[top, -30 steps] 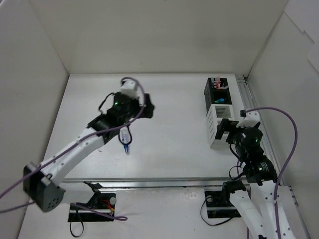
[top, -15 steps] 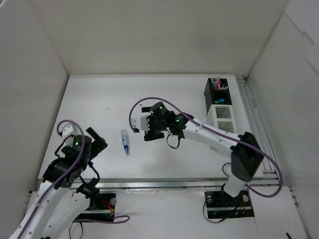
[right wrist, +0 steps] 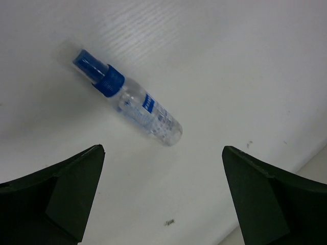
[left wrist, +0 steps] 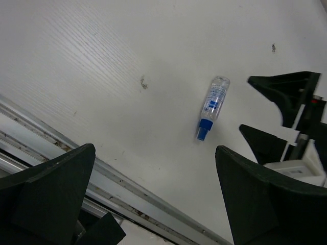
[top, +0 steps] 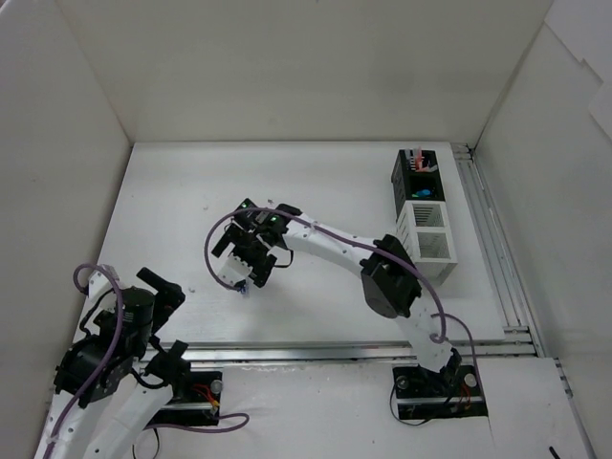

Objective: Sort the stationery into containers
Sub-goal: Pick up the stationery from the center of the board.

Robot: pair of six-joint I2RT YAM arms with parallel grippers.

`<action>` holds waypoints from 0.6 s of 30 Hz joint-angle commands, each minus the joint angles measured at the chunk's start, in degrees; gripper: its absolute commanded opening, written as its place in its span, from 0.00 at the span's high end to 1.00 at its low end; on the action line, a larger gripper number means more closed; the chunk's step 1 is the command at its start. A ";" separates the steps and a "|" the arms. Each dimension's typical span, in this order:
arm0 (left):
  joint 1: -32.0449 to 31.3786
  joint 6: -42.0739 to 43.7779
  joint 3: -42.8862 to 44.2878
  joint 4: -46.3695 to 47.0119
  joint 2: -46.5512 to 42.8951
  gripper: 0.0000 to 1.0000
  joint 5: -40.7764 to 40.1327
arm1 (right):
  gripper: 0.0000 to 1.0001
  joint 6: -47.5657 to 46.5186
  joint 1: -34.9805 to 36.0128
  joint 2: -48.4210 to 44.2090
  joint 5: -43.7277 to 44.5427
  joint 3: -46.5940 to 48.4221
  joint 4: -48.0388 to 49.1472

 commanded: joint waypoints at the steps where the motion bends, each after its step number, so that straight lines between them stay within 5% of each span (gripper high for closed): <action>1: 0.35 1.25 0.49 2.32 -0.83 0.01 2.37 | 0.02 -7.04 0.91 4.15 -1.56 6.02 -10.57; 18: 0.35 4.07 1.89 0.83 -3.12 0.00 3.53 | 0.06 -7.40 1.88 15.59 -0.59 11.75 -6.63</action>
